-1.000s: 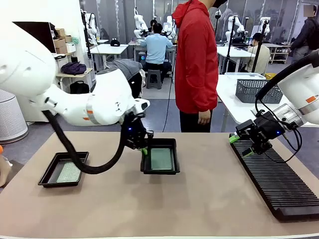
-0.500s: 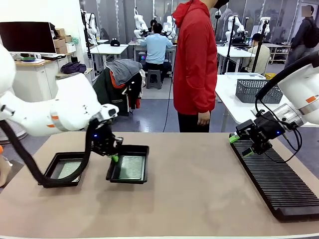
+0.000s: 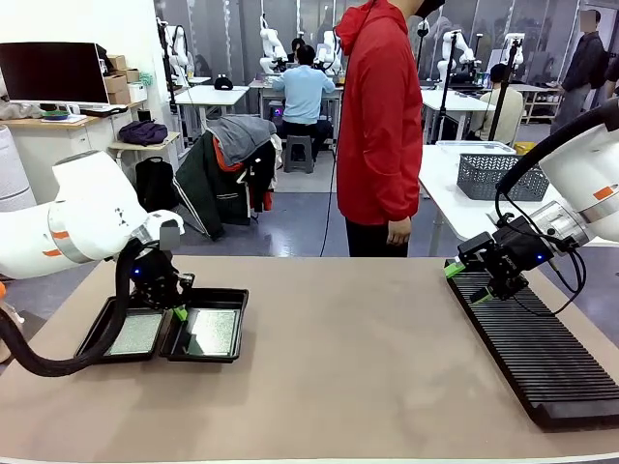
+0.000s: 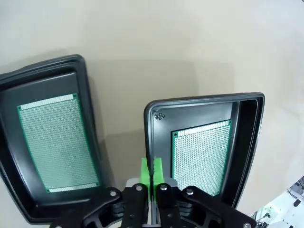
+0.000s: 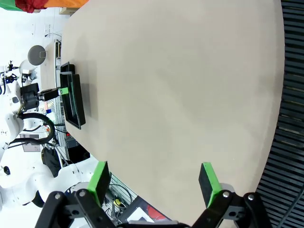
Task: Inspect and transfer BCBs to ESD trays.
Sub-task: Pick up the ESD tray and place it on the left side of the table.
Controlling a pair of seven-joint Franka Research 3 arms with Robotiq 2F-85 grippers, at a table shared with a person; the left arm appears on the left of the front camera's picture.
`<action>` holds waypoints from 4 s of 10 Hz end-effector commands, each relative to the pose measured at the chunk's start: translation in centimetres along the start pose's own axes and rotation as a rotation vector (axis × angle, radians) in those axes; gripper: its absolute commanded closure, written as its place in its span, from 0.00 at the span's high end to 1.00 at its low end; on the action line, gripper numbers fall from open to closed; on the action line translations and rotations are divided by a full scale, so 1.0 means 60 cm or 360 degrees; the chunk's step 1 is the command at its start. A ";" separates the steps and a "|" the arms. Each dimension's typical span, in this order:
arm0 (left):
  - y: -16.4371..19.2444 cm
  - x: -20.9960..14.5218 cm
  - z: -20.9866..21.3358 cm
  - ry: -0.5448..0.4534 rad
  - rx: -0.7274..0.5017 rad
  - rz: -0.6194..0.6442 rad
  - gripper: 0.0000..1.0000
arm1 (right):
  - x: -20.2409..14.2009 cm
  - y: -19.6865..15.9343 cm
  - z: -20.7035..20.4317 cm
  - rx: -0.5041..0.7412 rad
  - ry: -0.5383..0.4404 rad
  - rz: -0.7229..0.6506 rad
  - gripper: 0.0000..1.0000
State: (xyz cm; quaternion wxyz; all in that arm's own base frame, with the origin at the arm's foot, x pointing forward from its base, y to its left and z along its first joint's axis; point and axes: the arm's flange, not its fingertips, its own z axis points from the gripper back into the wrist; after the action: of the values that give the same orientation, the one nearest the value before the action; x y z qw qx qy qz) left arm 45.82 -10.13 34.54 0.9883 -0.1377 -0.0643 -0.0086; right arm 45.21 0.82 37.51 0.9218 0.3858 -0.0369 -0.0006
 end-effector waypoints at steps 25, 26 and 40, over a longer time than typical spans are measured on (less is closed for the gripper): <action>-0.048 0.024 0.029 0.0107 0.0311 0.0044 0.60 | -0.001 0.004 0.000 -0.0024 -0.0007 -0.0033 1.00; -0.056 0.016 0.049 0.0112 0.0367 0.0038 0.90 | -0.001 0.004 0.000 -0.0024 -0.0007 -0.0033 1.00; -0.076 -0.017 0.145 0.0083 0.0403 0.0020 1.00 | -0.001 0.004 0.000 -0.0024 -0.0007 -0.0033 1.00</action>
State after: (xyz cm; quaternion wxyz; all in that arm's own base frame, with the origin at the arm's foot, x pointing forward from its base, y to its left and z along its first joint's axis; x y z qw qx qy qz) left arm 43.53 -12.26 43.96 0.9992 -0.0117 -0.0389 0.0000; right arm 45.21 0.82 37.51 0.9218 0.3858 -0.0370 -0.0007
